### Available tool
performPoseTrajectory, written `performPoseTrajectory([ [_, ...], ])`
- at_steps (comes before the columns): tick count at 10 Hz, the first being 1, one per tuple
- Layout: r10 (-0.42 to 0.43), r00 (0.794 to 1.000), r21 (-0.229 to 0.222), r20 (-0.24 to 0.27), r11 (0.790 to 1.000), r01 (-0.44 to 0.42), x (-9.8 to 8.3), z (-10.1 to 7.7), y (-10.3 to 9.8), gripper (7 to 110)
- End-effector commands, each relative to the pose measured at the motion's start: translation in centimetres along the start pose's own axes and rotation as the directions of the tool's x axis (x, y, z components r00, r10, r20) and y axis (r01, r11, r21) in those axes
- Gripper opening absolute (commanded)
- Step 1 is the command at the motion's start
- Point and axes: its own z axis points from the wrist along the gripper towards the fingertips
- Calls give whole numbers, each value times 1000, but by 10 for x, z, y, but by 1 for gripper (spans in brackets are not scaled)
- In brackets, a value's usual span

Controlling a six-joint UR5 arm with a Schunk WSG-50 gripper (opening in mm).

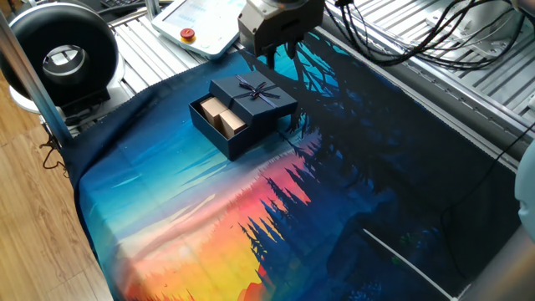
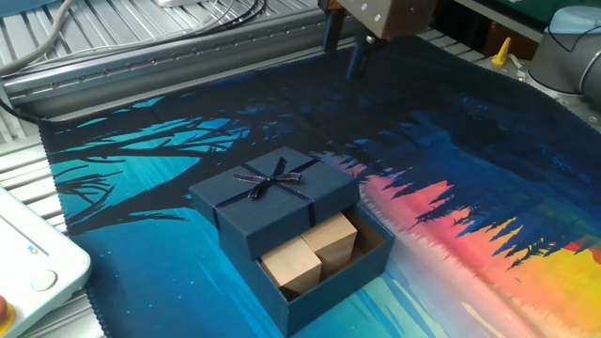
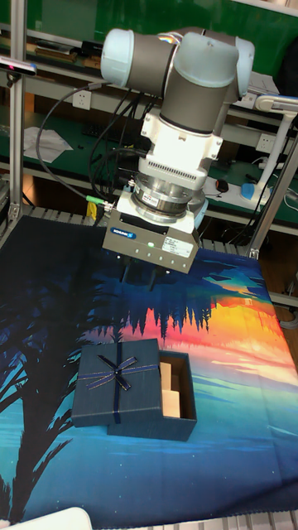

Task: Slide the outer casing onto the gift box

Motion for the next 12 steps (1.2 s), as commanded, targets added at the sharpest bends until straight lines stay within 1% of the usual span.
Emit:
performPoseTrajectory([
  [1,163,985,23,-52,986,-162,11,7,-5,7],
  [2,146,986,-20,-78,989,-148,15,7,6,7],
  [3,67,996,-32,-66,997,-69,10,9,4,7],
  [4,66,995,-33,-74,997,-69,12,10,4,7],
  [5,168,984,7,-57,986,-168,8,11,-5,7],
  [6,193,980,36,-43,981,-192,5,9,-15,7],
  [7,151,988,38,-36,988,-149,0,6,-21,7],
  [8,189,981,19,-44,982,-188,1,6,-19,7],
  [9,193,980,-1,-53,981,-194,1,6,-18,7],
  [10,187,981,-10,-59,982,-188,2,5,-18,7],
  [12,158,986,-13,-61,987,-159,2,5,-18,7],
])
